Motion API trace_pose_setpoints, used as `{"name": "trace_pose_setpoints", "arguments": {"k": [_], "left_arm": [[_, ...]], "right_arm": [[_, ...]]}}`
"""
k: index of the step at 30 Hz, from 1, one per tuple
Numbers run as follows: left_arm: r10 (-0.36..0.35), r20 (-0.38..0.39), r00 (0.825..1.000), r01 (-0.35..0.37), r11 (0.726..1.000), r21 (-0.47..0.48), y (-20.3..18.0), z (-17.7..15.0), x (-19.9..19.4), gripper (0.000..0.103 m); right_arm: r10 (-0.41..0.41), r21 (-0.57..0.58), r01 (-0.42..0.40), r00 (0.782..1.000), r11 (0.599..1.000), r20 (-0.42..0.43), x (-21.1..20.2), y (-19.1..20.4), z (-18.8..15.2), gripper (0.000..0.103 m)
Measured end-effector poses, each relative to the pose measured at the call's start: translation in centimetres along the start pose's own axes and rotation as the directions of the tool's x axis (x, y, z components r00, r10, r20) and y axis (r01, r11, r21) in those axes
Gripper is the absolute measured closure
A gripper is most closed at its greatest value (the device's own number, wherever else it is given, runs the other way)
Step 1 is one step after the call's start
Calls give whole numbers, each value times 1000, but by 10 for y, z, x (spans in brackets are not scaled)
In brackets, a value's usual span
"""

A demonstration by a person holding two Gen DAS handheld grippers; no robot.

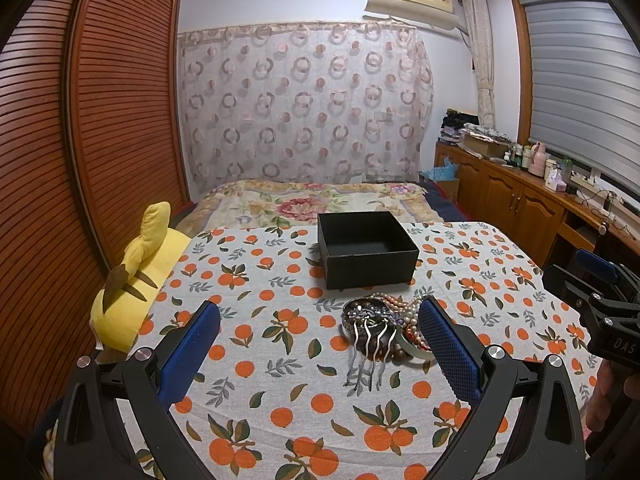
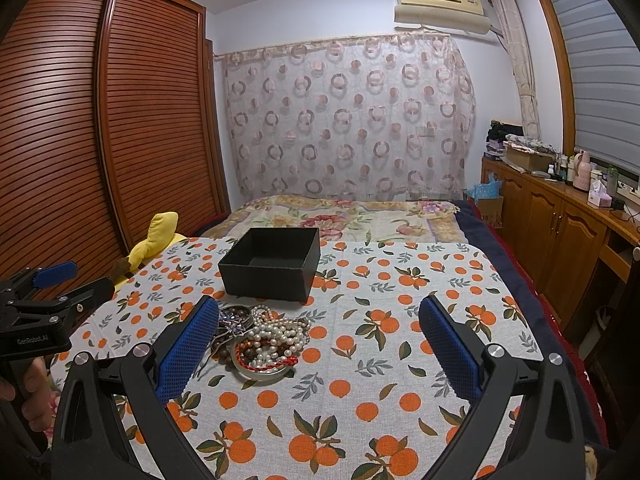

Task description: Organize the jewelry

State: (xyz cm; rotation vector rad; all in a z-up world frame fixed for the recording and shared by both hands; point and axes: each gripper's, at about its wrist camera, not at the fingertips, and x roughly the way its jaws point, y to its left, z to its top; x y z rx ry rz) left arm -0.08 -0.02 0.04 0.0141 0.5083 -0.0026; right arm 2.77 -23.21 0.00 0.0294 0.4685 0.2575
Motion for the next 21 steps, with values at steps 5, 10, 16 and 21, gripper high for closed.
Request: {"name": "trace_pose_setpoints", "arguments": {"k": [5,10,16,21], "left_arm": [[0,1,1000,0,1000,0,0,0,0,7],[-1,1,1000,1,1000,1,0,0,0,7],[-4,-8,1000,4,1000,0,-2,7,-2,7],[-31,-51,998,31,1000,2,-4,7,9,7]], "right_arm": [[-1,-1,1,1000,1000,0,0,0,0,2],[0,-1,0,1000,1000,1,-1,0,0,2],[1,1,-1,1000,1000,-2,-1,2,-2,2],[11,-9,-11,999,1000,-35,9,1,-4,2]]}}
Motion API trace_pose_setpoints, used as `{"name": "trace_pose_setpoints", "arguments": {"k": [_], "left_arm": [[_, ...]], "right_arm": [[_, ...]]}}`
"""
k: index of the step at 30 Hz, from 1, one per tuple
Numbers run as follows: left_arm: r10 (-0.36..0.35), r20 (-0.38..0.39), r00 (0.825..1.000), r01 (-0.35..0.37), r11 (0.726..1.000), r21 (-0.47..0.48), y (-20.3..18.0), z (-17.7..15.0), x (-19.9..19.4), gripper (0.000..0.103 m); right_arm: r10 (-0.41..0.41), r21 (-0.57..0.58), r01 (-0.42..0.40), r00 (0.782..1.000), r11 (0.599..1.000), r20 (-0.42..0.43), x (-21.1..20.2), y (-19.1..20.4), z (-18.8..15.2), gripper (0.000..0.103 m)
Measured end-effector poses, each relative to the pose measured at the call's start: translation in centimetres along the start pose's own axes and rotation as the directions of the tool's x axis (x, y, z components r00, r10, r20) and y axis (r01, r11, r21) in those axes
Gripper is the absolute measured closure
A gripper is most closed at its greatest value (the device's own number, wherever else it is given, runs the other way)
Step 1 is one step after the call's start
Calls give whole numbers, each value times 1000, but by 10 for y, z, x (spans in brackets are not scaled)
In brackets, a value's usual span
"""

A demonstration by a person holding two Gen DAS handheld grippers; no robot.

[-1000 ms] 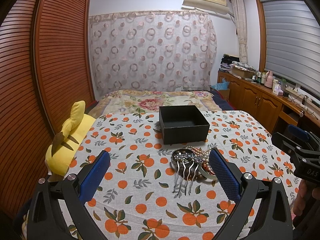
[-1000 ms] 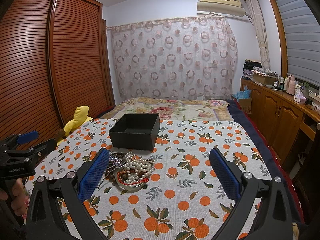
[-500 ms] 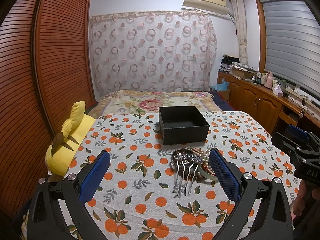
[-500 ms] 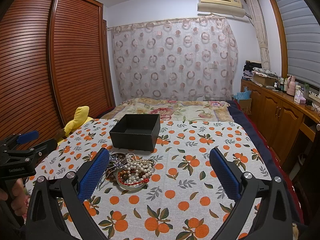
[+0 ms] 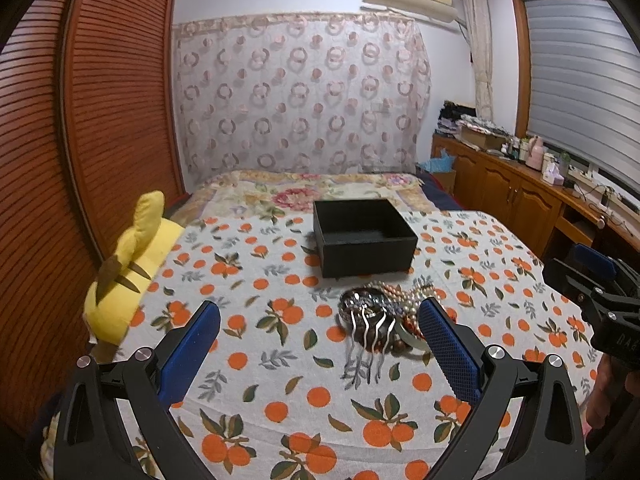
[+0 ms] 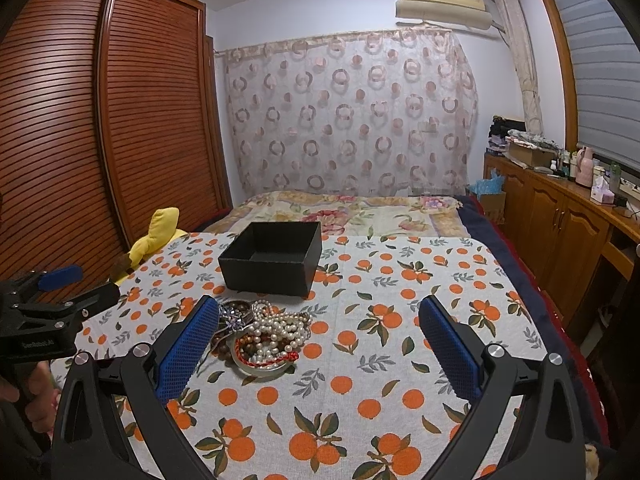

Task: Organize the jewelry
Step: 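Lower the left tool onto the blue-flower hair comb and close it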

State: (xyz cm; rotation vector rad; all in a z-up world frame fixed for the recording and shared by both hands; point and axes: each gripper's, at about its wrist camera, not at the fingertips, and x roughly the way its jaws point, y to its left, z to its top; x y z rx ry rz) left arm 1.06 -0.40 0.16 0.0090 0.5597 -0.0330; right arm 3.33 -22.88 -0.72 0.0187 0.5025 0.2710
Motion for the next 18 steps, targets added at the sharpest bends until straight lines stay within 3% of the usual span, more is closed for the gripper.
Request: {"name": "trace_pose_setpoints", "arguments": {"k": [11,14,18], "left_arm": [[-110,-110,988,113,993,18,-3,-23,44,7],[-147,-139,979,152,988,22,-6,-25,53,7],[-196,-175,965,202,979,13,-8,-26,67,9]], "right_arm": [[74,-20,-75,996,997,-59,12,-11,-11,3],[102,-30,-105,991,994,-88,20,-10,-17,9],[102,-51,-108,989,993,-110,24,-10,-22,10]]}}
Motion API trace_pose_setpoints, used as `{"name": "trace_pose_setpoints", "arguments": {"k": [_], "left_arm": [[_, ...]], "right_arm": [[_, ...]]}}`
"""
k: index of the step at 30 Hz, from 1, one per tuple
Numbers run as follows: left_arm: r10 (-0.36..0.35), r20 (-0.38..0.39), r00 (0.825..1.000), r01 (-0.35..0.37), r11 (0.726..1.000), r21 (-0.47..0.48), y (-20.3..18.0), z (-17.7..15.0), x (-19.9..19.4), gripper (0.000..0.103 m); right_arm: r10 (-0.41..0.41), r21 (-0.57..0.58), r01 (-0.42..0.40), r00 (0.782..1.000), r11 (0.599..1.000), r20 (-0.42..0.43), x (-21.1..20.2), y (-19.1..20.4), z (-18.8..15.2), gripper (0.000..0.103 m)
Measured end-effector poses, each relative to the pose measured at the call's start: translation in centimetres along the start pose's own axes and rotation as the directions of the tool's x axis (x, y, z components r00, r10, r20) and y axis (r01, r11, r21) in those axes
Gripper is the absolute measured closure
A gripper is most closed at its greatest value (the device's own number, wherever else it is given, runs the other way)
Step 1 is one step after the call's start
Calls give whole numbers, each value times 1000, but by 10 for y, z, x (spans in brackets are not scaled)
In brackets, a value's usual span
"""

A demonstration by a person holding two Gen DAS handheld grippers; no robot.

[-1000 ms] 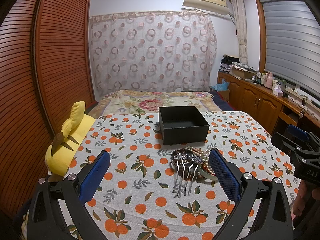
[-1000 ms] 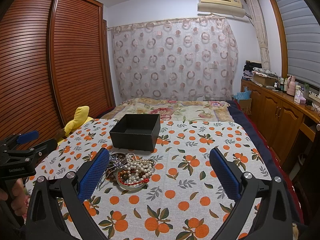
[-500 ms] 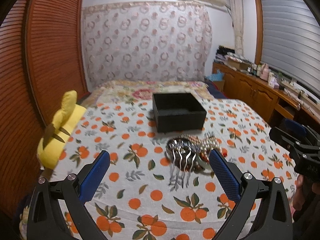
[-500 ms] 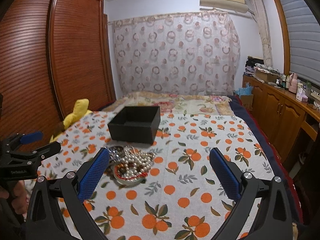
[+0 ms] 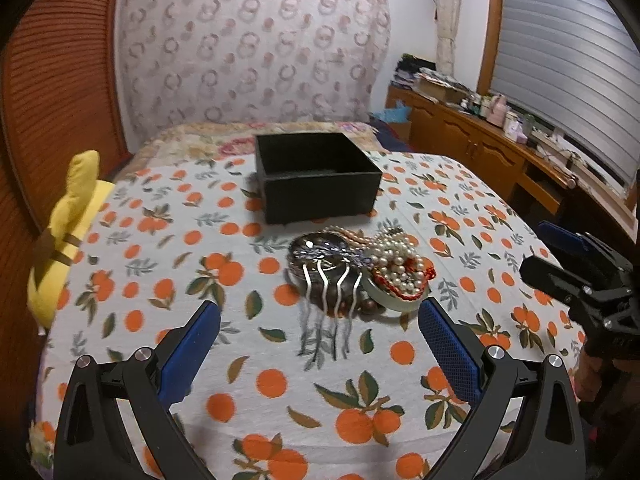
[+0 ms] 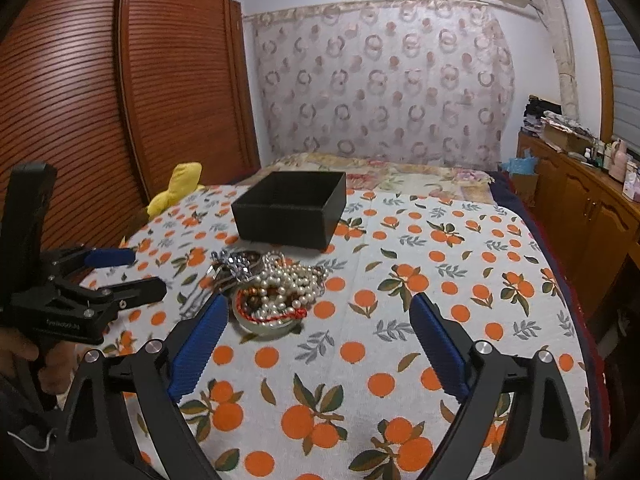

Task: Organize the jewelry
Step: 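Lower the left tool onto the blue-flower hair comb and close it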

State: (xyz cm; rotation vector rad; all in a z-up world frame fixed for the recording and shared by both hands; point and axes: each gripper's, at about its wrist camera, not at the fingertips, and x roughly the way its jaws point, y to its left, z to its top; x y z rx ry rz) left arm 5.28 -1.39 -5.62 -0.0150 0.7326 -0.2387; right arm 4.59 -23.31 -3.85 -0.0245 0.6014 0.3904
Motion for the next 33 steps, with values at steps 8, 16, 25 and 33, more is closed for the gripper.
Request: {"name": "trace_pose_setpoints", "arguments": {"k": [8,16,25,33], "left_arm": [[-69,-50,996,69,998,-7,-4,15,28,23],[-60,-99,993,60,998,-4,-8,31,60,28],[-24,-121,992,26,1000,17,-10,33,78,42],[-51,-107,993,53,998,16,-3,29,70,43]], "right_arm": [[32,5,-32,998,999,-55,14,-8,-7,15],[64,-1,-65,994,998,-91,25,-7,-11,19],[61,-11,-63,993,998,-101,29,-4,-13,19],[67,-18,-69,991,997,-114,33,-3,-14,19]]}}
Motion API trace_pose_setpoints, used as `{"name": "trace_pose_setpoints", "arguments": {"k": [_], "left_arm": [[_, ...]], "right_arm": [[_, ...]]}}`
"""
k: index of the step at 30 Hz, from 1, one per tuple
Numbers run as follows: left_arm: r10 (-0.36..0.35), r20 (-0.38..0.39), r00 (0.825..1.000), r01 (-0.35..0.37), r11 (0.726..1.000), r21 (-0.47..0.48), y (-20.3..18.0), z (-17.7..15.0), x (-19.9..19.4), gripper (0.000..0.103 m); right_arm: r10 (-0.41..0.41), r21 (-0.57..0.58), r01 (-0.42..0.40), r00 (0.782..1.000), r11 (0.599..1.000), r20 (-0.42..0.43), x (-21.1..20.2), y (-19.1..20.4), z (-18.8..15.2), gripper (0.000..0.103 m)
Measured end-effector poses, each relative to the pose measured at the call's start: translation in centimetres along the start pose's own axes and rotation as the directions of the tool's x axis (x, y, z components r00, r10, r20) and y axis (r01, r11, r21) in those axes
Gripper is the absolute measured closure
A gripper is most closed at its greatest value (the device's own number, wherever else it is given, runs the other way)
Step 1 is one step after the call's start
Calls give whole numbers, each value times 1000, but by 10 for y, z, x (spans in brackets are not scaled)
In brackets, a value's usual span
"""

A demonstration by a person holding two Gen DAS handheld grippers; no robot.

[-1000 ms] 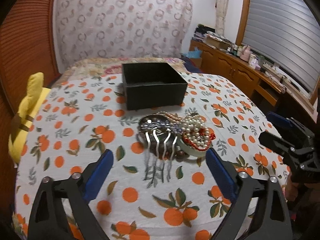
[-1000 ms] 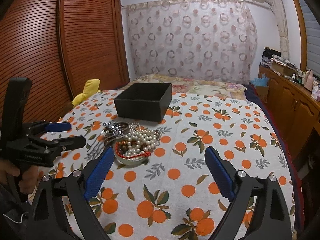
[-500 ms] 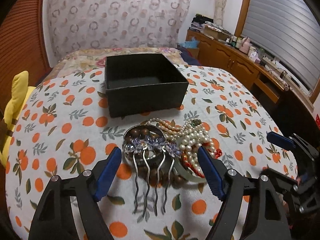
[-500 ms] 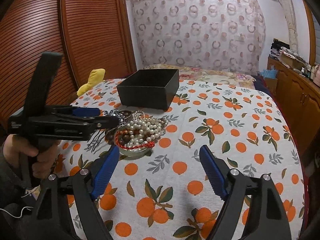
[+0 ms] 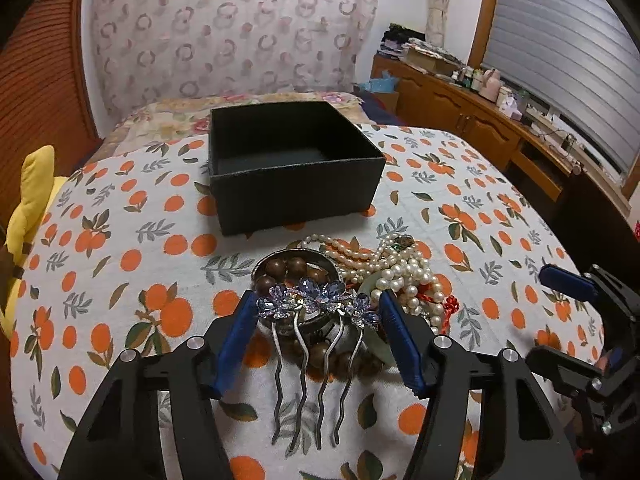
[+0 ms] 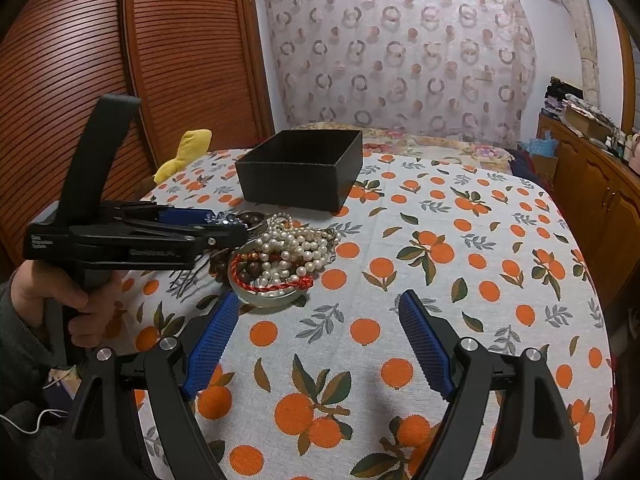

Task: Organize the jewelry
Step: 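Lower the left tool onto the blue-flower hair comb and close it, then close the right tool on the pearl necklace while the left tool lifts the comb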

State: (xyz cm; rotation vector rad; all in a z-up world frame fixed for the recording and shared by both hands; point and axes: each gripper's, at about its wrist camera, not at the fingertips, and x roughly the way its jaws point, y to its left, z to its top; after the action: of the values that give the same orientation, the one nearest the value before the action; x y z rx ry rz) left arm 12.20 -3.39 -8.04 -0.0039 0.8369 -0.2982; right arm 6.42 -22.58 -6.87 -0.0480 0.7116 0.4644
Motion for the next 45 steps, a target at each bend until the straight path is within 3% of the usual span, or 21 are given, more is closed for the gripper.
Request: {"name": "trace_pose_setpoints", "arguments": {"k": [5,9,13,17,20,27,33,34,36,45], "left_arm": [[-3,40,999,4,1000,-30,11,-3,-19,43],[-7,66,998,11,998,-54,19,-6,-30,43],[-4,88,996,10,997,-70,24,-9,-37,43],[-3,102,995,12,996,-84,28,-11,-41,43],[-2,112,994,11,997,-82,27,-12,-44,43],[-2,125,992,11,997,-71,24,-14,-48,43],[-2,126,992,11,997,-71,24,-15,-48,43],[-1,126,992,10,997,-72,24,-15,-48,43],[-2,126,992,11,997,-71,24,-14,-48,43],[-1,130,991,11,997,-74,22,-13,-50,43]], "right_arm": [[17,-28,-18,1000,999,-21,8,6,2,20],[59,-60,-62,997,996,-50,17,13,5,36],[101,-106,-108,992,989,-72,26,23,9,44],[101,-119,-110,992,987,-81,35,26,18,55],[81,-121,-90,993,989,-82,44,22,27,56],[72,-122,-89,989,989,-132,71,13,38,70],[82,-125,-103,983,987,-162,87,10,41,73],[83,-126,-104,983,987,-163,88,9,42,76],[100,-121,-120,982,985,-160,86,8,43,94],[93,-138,-107,990,985,-105,67,5,52,94]]}}
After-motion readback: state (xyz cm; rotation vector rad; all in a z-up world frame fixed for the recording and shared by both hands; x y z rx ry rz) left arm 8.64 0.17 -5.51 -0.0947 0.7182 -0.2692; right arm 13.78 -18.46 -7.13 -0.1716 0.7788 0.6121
